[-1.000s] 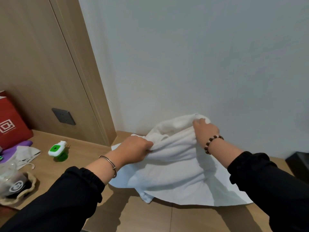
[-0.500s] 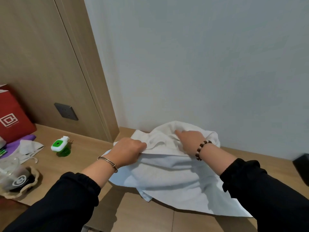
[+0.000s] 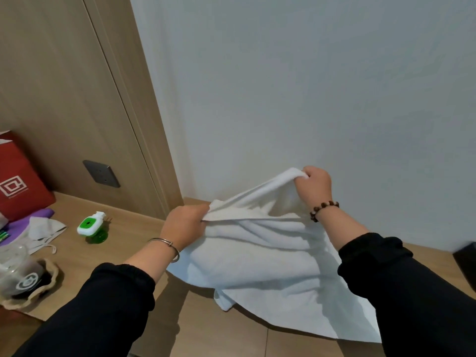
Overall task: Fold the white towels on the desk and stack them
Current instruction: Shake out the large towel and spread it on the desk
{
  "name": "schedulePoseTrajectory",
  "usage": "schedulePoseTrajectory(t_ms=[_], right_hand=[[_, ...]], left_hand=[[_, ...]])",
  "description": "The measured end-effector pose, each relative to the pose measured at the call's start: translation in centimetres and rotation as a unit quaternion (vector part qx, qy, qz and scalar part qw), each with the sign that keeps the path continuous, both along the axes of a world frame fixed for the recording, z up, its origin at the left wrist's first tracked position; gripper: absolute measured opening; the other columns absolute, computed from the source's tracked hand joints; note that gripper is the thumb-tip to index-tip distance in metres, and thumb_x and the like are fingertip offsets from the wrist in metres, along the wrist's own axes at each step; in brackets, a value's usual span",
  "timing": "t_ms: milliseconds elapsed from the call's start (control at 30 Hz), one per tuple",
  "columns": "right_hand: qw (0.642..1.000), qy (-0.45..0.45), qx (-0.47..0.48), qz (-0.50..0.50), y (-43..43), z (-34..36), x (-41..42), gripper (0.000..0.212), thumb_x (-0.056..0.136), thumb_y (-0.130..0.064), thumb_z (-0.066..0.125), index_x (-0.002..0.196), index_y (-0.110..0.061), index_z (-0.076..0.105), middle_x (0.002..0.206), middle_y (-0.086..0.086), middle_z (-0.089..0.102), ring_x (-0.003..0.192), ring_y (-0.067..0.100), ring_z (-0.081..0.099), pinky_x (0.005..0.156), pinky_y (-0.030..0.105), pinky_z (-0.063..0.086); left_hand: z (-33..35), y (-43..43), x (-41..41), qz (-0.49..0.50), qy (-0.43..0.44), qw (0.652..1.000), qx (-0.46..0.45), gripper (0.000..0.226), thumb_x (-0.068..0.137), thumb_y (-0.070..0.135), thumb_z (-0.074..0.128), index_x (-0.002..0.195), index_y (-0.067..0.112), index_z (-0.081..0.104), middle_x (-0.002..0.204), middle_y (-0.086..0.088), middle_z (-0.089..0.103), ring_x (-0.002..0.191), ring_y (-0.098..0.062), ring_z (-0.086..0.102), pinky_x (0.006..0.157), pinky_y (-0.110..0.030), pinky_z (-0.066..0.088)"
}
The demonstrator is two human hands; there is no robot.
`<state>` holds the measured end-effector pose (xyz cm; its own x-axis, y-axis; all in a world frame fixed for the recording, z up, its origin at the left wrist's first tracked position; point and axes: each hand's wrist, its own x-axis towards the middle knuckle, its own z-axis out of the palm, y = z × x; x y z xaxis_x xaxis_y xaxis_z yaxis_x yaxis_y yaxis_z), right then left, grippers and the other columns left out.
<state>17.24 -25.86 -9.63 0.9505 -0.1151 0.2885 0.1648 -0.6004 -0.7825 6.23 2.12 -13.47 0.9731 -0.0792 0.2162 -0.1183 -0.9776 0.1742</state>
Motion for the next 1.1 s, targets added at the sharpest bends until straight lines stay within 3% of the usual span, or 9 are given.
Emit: schedulePoseTrajectory(t_ms=[100,200,267,333,467,533,667,900,1100], right_hand=[[0.99,0.093,0.055,0.095,0.4,1.3,0.6,0.036,0.084,-0.012,0.057,0.056,-0.018,0.035,0.056,-0.002,0.032,0.055,0.015,0.03,0.044,0.02,0.023],[0.916,0.217,-0.262,0.212,-1.8,1.0,1.2,0.027,0.077,-0.035,0.074,0.078,-0.015,0.055,0.076,-0.002,0.049,0.073,0.017,0.048,0.063,0.025,0.038],[0.869,0.22,-0.409,0.17,-2.8,-0.3,1.6,0.025,0.081,-0.035,0.071,0.084,-0.015,0.058,0.081,-0.002,0.05,0.085,0.021,0.056,0.067,0.027,0.039],[0.883,0.135,-0.446,0.057,-3.0,-1.1,1.7,0.019,0.089,-0.023,0.058,0.075,-0.011,0.056,0.075,0.002,0.05,0.082,0.026,0.06,0.061,0.027,0.038],[0.974,0.158,-0.158,0.026,-3.5,-1.3,2.4,0.022,0.093,-0.023,0.054,0.076,-0.009,0.055,0.073,0.006,0.052,0.074,0.026,0.051,0.056,0.028,0.034],[0.965,0.231,-0.041,0.114,-2.6,-0.8,1.5,0.02,0.09,-0.03,0.061,0.098,-0.013,0.054,0.089,-0.001,0.055,0.084,0.019,0.052,0.063,0.026,0.037],[0.921,0.222,-0.169,0.272,1.0,-0.7,-0.1,0.089,0.067,-0.057,0.074,0.141,-0.028,0.032,0.136,-0.004,0.047,0.125,0.015,0.046,0.106,0.03,0.035],[0.922,0.05,-0.357,0.14,1.8,-0.9,0.0,0.006,0.085,-0.021,0.048,0.087,-0.02,0.054,0.083,-0.001,0.059,0.083,0.026,0.058,0.068,0.03,0.04],[0.901,-0.077,-0.418,0.084,1.2,-0.2,0.0,0.019,0.078,-0.001,0.046,0.08,-0.018,0.038,0.075,-0.004,0.041,0.069,0.02,0.039,0.062,0.029,0.025]], left_hand=[[0.4,0.4,1.4,0.091,-0.017,0.993,-0.078,0.011,0.08,0.003,0.051,0.077,0.013,0.055,0.076,-0.017,0.063,0.071,-0.037,0.059,0.055,-0.032,0.033],[0.6,1.5,2.6,0.16,-0.04,0.972,-0.17,0.013,0.082,-0.001,0.049,0.073,0.008,0.054,0.077,-0.021,0.062,0.07,-0.036,0.055,0.056,-0.032,0.032],[0.7,1.1,3.0,0.163,-0.046,0.964,-0.204,0.014,0.081,0.002,0.045,0.072,0.009,0.054,0.075,-0.019,0.06,0.068,-0.032,0.051,0.056,-0.032,0.03],[1.1,0.0,3.3,0.165,-0.058,0.948,-0.266,0.017,0.076,0.012,0.039,0.07,0.009,0.055,0.069,-0.014,0.056,0.064,-0.026,0.045,0.054,-0.031,0.027],[2.2,-0.8,4.4,0.187,-0.087,0.906,-0.369,0.017,0.076,0.011,0.04,0.062,0.011,0.048,0.059,-0.003,0.046,0.061,-0.021,0.04,0.045,-0.022,0.025],[2.8,-1.1,4.9,0.17,-0.09,0.904,-0.381,0.02,0.084,0.003,0.044,0.066,0.007,0.052,0.059,-0.001,0.047,0.063,-0.021,0.042,0.046,-0.015,0.029],[4.4,-2.4,5.5,0.103,-0.114,0.922,-0.355,0.021,0.085,0.008,0.044,0.069,0.005,0.057,0.064,-0.003,0.051,0.063,-0.019,0.044,0.051,-0.007,0.031],[5.5,-2.4,5.2,0.079,-0.109,0.938,-0.319,0.021,0.086,-0.001,0.048,0.072,0.008,0.06,0.067,-0.005,0.057,0.065,-0.018,0.049,0.052,-0.009,0.033],[5.5,-1.9,5.0,0.067,-0.11,0.961,-0.244,0.015,0.086,0.003,0.051,0.079,0.003,0.064,0.072,-0.011,0.063,0.067,-0.023,0.054,0.054,-0.026,0.029]])
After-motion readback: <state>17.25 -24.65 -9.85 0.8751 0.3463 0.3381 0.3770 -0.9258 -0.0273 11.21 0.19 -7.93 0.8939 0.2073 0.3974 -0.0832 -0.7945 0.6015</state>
